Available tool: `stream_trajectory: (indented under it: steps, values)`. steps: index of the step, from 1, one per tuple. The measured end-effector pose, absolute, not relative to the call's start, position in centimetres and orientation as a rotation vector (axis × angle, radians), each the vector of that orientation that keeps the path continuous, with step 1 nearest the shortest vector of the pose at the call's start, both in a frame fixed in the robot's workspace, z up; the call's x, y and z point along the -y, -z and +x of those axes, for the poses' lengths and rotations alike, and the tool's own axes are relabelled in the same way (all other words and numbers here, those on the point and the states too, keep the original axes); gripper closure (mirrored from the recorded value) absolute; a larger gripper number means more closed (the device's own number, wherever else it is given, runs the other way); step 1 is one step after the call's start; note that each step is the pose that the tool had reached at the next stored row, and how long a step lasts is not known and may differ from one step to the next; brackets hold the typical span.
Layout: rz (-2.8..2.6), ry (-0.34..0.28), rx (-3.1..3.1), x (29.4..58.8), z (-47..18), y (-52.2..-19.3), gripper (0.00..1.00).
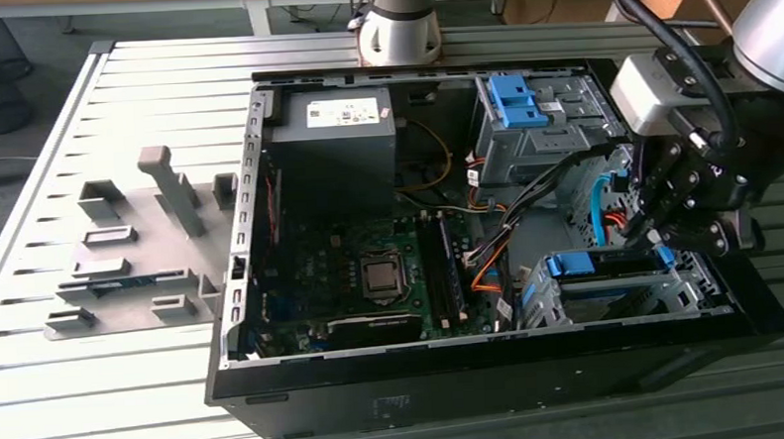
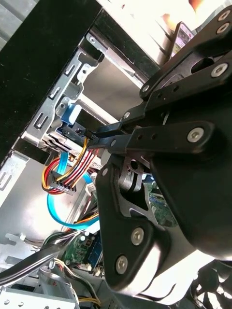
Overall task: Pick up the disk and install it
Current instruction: 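Insert the first disk wire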
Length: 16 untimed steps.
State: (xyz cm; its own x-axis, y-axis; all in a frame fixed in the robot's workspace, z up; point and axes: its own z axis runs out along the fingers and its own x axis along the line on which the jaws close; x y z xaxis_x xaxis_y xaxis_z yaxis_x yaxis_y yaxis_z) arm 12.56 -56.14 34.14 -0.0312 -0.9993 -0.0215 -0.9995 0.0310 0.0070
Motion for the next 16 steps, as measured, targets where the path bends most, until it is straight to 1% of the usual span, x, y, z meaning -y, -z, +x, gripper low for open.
stream_trajectory:
  steps: [16]
  values:
    - [-2.179, -0.031, -2.248, 56.4, 12.56, -33.45, 0.84]
